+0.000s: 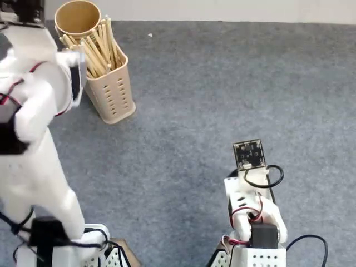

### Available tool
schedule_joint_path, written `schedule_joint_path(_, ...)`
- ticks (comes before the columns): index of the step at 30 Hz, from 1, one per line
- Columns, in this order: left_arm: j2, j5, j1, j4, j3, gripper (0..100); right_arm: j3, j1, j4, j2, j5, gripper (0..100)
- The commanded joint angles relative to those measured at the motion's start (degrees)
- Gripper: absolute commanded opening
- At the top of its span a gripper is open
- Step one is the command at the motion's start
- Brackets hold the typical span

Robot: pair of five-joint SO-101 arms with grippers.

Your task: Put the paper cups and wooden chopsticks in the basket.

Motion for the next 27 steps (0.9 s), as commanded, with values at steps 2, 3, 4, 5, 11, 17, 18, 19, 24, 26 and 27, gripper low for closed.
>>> schedule_joint_path(2,-6.9,-0.7,-3.56,-0.18,25.71,13,-3.91,-0.22,6.46,-0.31,0.18,2.7)
schedule_joint_path(3,-8.22,-0.7,-3.56,-0.26,31.43,13,-3.82,-0.22,7.16,-0.31,0.18,2.7)
schedule_joint_path(4,-9.45,-0.79,-3.47,-0.62,37.23,13,-3.82,-0.22,7.78,-0.31,0.18,2.7)
schedule_joint_path(5,-10.68,-0.79,-2.86,-2.02,43.21,13,-3.82,-0.22,8.4,-0.31,0.18,2.7)
schedule_joint_path(11,-23.52,-0.79,-1.8,-30.77,82.24,6,1.54,-0.22,6.9,-0.31,0.26,2.7)
schedule_joint_path(17,-42.24,-0.79,-1.01,-61.89,114.33,3,11.82,0.04,-0.22,-0.31,0.35,2.7)
schedule_joint_path(18,-45.23,-0.79,-0.84,-64.09,117.76,3,12.7,0.04,-0.22,-0.31,0.35,2.7)
schedule_joint_path(19,-48.04,-0.79,-0.75,-64.88,120.4,3,13.23,0.04,-0.31,-0.31,0.35,2.7)
schedule_joint_path(24,-60.35,-0.79,0.04,-65.41,129.8,3,13.49,0.13,-0.57,-0.31,0.26,2.7)
schedule_joint_path(26,-64.48,-0.79,1.45,-65.41,133.76,3,13.49,0.13,-0.57,-0.22,0.35,2.7)
schedule_joint_path(27,-66.51,-0.79,2.42,-65.41,135.78,3,13.49,0.13,-0.57,-0.22,0.35,2.7)
